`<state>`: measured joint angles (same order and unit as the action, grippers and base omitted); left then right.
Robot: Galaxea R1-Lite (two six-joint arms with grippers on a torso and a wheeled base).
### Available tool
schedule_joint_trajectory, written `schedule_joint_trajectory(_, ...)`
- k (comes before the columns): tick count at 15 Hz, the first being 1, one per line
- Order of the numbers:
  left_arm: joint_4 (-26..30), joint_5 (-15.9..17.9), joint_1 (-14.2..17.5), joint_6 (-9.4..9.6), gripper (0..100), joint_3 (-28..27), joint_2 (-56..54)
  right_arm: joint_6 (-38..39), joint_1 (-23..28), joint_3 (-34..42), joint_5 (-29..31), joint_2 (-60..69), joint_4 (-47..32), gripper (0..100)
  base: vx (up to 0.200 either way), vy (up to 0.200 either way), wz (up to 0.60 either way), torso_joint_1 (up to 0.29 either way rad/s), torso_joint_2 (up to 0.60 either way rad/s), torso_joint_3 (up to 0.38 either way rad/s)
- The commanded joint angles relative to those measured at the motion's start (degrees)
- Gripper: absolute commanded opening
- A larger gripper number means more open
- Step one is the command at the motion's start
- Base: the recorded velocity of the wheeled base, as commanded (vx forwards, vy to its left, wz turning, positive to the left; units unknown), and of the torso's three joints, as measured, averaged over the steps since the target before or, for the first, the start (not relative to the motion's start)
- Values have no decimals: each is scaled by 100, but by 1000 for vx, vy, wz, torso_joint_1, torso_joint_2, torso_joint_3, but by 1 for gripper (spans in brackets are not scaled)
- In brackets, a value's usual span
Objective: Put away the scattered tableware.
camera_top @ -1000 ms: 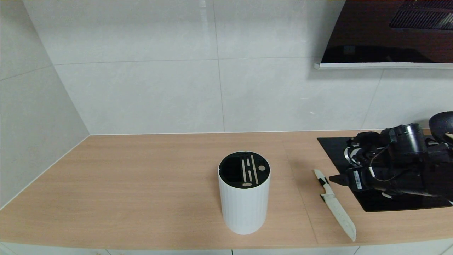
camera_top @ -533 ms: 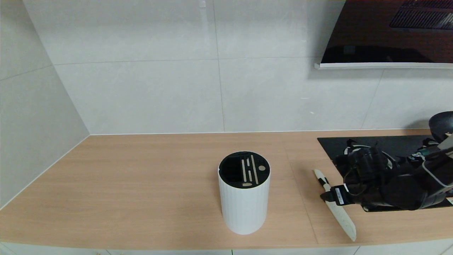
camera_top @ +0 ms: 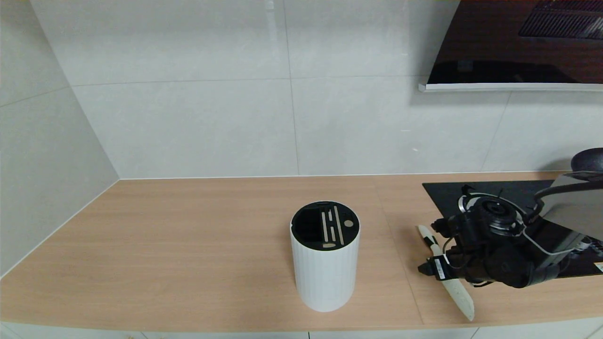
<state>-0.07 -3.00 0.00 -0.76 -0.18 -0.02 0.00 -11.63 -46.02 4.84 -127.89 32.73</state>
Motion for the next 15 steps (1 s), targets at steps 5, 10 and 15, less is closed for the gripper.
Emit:
schedule_joint_trajectory(5,-10,-8,0,-4,100,1,2,26,38,-91,79,-245,155,100,0,0,0,0,0,0)
schedule_joint_trajectory(10,-10,1,0,-4,100,1,2,44,143,-214,105,-315,155,100,0,0,0,0,0,0)
schedule_joint_trajectory(15,-10,1,0,-4,100,1,2,62,143,-258,237,-368,155,100,0,0,0,0,0,0)
